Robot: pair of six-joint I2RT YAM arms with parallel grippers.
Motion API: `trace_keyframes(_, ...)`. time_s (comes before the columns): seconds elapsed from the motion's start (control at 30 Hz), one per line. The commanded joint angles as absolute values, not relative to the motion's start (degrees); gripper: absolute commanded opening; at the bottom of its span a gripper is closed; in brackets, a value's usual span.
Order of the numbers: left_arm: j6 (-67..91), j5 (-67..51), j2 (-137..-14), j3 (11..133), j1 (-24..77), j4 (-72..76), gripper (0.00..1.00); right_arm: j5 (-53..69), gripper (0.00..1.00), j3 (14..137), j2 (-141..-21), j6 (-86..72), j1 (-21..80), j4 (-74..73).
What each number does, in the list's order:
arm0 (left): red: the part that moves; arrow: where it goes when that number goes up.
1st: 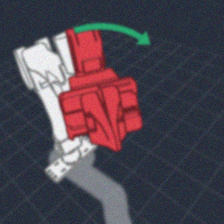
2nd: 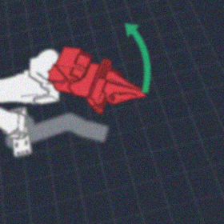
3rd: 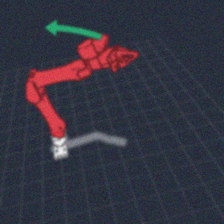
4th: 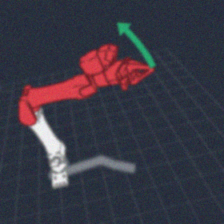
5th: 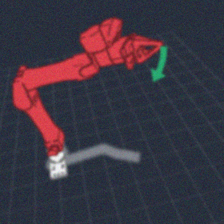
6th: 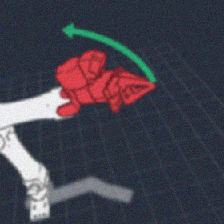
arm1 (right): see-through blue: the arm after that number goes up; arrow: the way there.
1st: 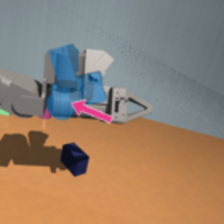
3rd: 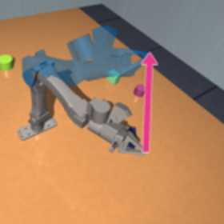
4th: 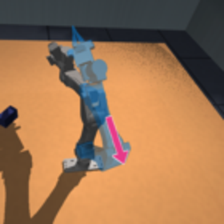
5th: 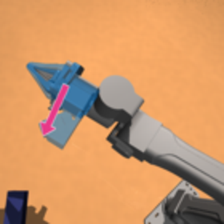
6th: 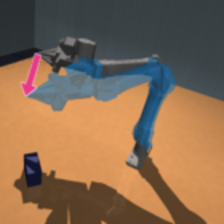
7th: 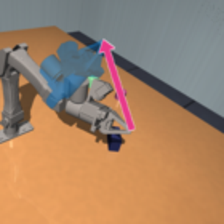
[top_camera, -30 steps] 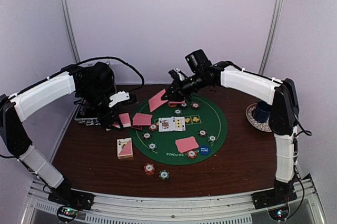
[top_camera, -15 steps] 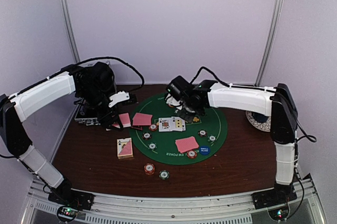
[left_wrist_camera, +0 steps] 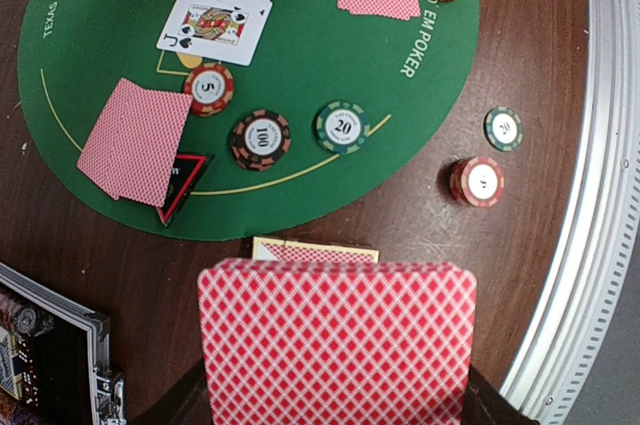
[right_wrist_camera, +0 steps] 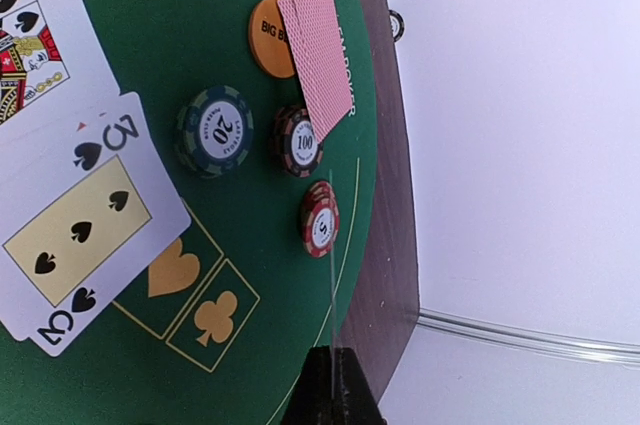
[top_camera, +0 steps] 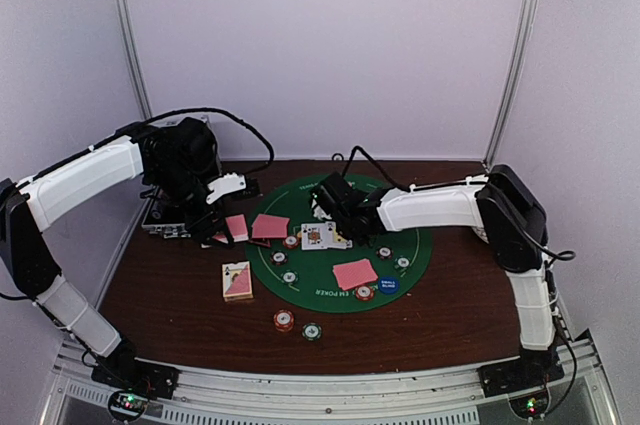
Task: Distribute texas hold em gaming equipment
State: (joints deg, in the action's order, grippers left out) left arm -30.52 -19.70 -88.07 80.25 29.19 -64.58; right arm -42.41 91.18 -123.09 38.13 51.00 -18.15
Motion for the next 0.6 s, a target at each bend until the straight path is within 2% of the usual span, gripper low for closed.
trace_keyframes(0.0, -31.2, -20.1, -86.6, 80.6, 28.8, -63.9, 0.0, -42.6, 0.0, 89.5, -123.9, 38.8, 51.2, -14.1)
trace_keyframes(0.1, -31.2, -20.0, -86.6, 80.6, 28.8, -64.0, 0.0, -41.5, 0.0, 88.0, -123.9, 38.1, 51.7, -14.5)
trace_keyframes(0.23, -31.2, -20.1, -86.7, 80.6, 28.8, -64.0, 0.0, -41.5, 0.05, 86.4, -124.5, 38.1, 52.1, -14.8)
trace_keyframes(0.4, -31.1, -20.2, -86.6, 80.4, 28.8, -64.0, 0.0, -40.3, 0.17, 86.0, -124.3, 37.4, 52.8, -16.2)
trace_keyframes(0.47, -31.2, -20.0, -86.4, 80.5, 28.8, -64.0, 0.0, -39.7, 0.27, 86.0, -124.2, 36.9, 53.0, -17.8)
trace_keyframes(0.57, -31.2, -20.2, -86.4, 80.5, 28.8, -63.9, 0.0, -39.2, 0.36, 86.0, -123.7, 36.0, 53.1, -18.9)
